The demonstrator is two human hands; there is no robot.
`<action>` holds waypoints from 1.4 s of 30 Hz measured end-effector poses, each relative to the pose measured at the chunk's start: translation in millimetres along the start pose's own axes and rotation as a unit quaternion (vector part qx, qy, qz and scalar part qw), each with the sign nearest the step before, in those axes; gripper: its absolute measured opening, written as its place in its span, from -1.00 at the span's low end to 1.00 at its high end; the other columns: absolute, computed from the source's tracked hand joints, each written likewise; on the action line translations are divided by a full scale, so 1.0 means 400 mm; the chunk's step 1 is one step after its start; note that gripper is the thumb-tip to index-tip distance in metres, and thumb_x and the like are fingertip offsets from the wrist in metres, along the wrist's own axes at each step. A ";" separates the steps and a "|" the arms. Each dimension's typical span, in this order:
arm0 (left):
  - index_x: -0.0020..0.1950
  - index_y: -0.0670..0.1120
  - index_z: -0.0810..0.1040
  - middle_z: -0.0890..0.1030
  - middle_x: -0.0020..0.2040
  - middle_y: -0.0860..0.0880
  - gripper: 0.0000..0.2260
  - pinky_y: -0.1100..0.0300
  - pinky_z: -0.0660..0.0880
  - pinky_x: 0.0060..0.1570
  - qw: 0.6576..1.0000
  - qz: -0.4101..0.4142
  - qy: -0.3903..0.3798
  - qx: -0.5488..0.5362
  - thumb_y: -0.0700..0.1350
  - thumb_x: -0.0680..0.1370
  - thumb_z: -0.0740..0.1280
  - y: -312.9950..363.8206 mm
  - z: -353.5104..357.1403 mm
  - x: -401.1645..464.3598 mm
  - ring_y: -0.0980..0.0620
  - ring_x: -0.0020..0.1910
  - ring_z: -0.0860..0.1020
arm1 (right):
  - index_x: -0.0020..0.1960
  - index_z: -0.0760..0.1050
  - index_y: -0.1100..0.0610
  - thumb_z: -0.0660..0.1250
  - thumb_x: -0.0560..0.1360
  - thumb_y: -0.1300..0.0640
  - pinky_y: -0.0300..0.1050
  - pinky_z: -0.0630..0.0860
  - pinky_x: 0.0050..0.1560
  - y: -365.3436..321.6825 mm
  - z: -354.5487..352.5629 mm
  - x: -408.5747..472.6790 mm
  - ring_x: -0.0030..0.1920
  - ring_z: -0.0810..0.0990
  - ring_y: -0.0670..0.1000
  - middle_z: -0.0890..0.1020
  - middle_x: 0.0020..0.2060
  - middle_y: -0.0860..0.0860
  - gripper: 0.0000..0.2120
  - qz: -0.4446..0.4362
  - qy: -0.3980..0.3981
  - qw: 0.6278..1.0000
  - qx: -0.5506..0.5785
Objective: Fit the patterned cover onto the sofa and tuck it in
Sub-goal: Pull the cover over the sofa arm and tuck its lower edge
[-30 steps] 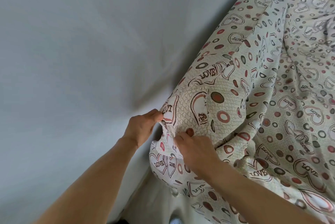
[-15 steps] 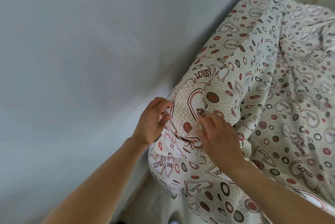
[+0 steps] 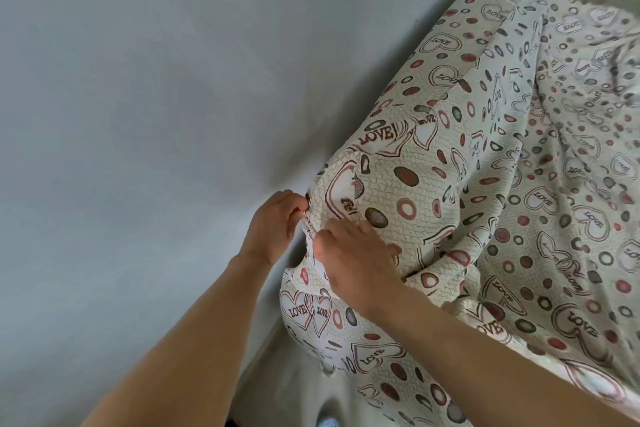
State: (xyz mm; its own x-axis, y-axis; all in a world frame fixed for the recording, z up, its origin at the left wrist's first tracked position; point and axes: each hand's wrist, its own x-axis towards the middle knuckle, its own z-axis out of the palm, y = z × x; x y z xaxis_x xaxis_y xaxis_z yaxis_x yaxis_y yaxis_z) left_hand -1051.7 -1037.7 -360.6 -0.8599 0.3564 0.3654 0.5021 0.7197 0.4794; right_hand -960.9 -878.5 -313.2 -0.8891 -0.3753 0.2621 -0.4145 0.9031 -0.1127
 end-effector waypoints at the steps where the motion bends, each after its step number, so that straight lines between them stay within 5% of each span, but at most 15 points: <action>1: -0.10 -0.15 0.56 0.56 -0.18 0.01 -0.94 0.19 0.46 -0.22 0.999 -0.039 0.013 -0.015 -0.29 0.52 0.34 0.010 0.012 -0.009 0.05 -0.21 0.45 | -0.12 0.52 0.10 0.41 0.29 0.25 -0.04 0.43 -0.15 0.016 0.003 -0.018 -0.17 0.54 0.06 0.55 -0.20 0.00 -0.82 -0.004 0.011 1.000 -0.001; 3: -0.07 -0.13 0.56 0.58 -0.13 0.04 -0.94 0.34 0.40 -0.18 0.993 -0.110 0.029 -0.041 -0.27 0.54 0.32 0.034 0.028 -0.024 0.06 -0.18 0.49 | -0.13 0.51 0.11 0.33 0.45 0.18 -0.05 0.43 -0.20 0.061 0.004 -0.069 -0.21 0.53 0.05 0.55 -0.21 -0.01 -0.99 0.007 0.057 0.998 0.002; 6: -0.06 -0.03 0.48 0.58 -0.11 0.07 -0.91 0.23 0.50 -0.14 0.983 -0.165 0.053 -0.056 -0.22 0.57 0.29 0.073 0.047 -0.056 0.07 -0.14 0.53 | -0.18 0.48 0.10 0.28 0.51 0.09 -0.10 0.45 -0.27 0.131 -0.009 -0.155 -0.26 0.49 0.00 0.52 -0.24 -0.04 -0.88 0.070 0.091 0.993 0.025; 8: -0.06 0.01 0.44 0.53 -0.05 0.10 -0.85 0.17 0.53 -0.07 0.988 -0.129 0.072 -0.040 -0.25 0.55 0.30 0.109 0.055 -0.095 0.10 -0.07 0.50 | -0.11 0.53 0.12 0.40 0.46 0.13 -0.10 0.50 -0.19 0.164 -0.009 -0.199 -0.14 0.53 0.00 0.56 -0.13 -0.03 -0.93 0.091 0.093 0.991 0.024; 12: 0.02 -0.04 0.54 0.56 0.08 0.04 -0.84 0.26 0.38 0.15 0.996 0.013 0.088 0.023 -0.25 0.50 0.36 0.152 0.067 -0.174 0.05 0.12 0.47 | 0.09 0.55 0.12 0.50 0.35 0.13 0.02 0.49 -0.01 0.177 0.029 -0.228 0.06 0.54 0.09 0.58 0.06 0.03 -0.67 0.103 0.061 0.993 -0.003; 17: 0.06 -0.03 0.53 0.59 0.06 0.00 -0.85 0.14 0.41 0.14 0.992 0.076 0.084 0.059 -0.01 0.56 0.28 0.174 0.088 -0.209 0.00 0.12 0.49 | -0.05 0.55 0.13 0.36 0.44 0.07 -0.03 0.38 -0.06 0.162 0.062 -0.219 -0.02 0.56 0.11 0.57 -0.06 0.04 -0.84 0.097 0.111 0.989 0.005; 20: 0.15 -0.05 0.55 0.59 0.11 -0.02 -0.79 0.13 0.36 0.20 0.991 0.076 0.086 0.075 -0.04 0.55 0.27 0.202 0.109 -0.206 -0.03 0.15 0.47 | 0.05 0.52 0.14 0.46 0.36 0.10 0.03 0.46 -0.06 0.155 0.068 -0.213 0.03 0.53 0.13 0.55 0.00 0.07 -0.70 0.120 0.112 0.986 0.023; 23: 0.02 -0.07 0.62 0.61 -0.02 -0.02 -0.84 0.11 0.37 0.14 0.986 0.097 0.086 0.105 -0.12 0.51 0.29 0.213 0.109 -0.182 -0.03 0.03 0.46 | -0.10 0.55 0.11 0.46 0.36 0.24 -0.03 0.33 -0.05 0.159 0.061 -0.197 0.01 0.47 0.09 0.55 -0.13 0.03 -0.85 0.071 0.118 0.990 0.003; 29: 0.04 -0.04 0.63 0.63 -0.06 0.02 -0.81 0.11 0.44 0.10 0.971 0.172 -0.046 0.162 -0.13 0.50 0.27 0.162 0.099 -0.193 -0.05 -0.03 0.55 | -0.17 0.51 0.15 0.47 0.15 0.41 -0.16 0.34 -0.26 0.113 0.074 -0.232 -0.27 0.53 0.06 0.57 -0.30 0.03 -0.67 0.044 -0.010 0.999 0.029; 33: 0.01 -0.03 0.64 0.63 -0.08 0.03 -0.80 0.13 0.51 0.02 0.971 0.128 -0.096 0.180 -0.12 0.48 0.26 0.140 0.144 -0.203 -0.06 -0.06 0.56 | 0.03 0.52 0.22 0.41 0.29 0.33 -0.07 0.47 -0.02 0.073 0.118 -0.205 -0.09 0.60 0.12 0.63 -0.15 0.11 -0.68 0.076 -0.139 0.987 -0.029; 36: -0.04 -0.02 0.66 0.63 -0.11 0.05 -0.83 0.15 0.49 0.06 0.965 0.117 -0.119 0.203 -0.17 0.39 0.41 0.112 0.185 -0.213 -0.02 -0.06 0.57 | -0.27 0.56 0.21 0.61 -0.04 0.28 -0.13 0.51 -0.34 0.053 0.178 -0.207 -0.43 0.57 0.07 0.59 -0.45 0.09 -0.62 0.077 -0.168 0.982 -0.045; 40: -0.15 -0.01 0.68 0.62 -0.18 0.07 -0.74 0.19 0.48 0.04 0.952 0.137 -0.152 0.229 -0.20 0.21 0.56 0.114 0.185 -0.193 0.01 -0.11 0.59 | -0.02 0.52 0.28 0.46 0.32 0.31 -0.04 0.51 -0.07 0.032 0.190 -0.191 -0.16 0.61 0.12 0.62 -0.20 0.16 -0.74 0.085 -0.196 0.974 -0.069; 42: -0.13 0.00 0.66 0.61 -0.15 0.07 -0.77 0.16 0.43 0.08 0.948 0.190 -0.140 0.215 -0.21 0.27 0.51 0.110 0.152 -0.191 -0.01 -0.07 0.58 | -0.15 0.56 0.27 0.49 0.17 0.35 -0.03 0.54 -0.19 0.025 0.179 -0.198 -0.30 0.61 0.15 0.62 -0.33 0.17 -0.73 0.098 -0.172 0.975 -0.101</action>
State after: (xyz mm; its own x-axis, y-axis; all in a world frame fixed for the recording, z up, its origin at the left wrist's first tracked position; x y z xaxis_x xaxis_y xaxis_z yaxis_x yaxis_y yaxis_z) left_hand -969.5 -997.3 -416.0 -0.6449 0.7397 0.1922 0.7485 0.6621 -0.0367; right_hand -908.4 -854.8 -403.6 -0.9742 -0.2086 -0.0868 -0.2149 0.9740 0.0712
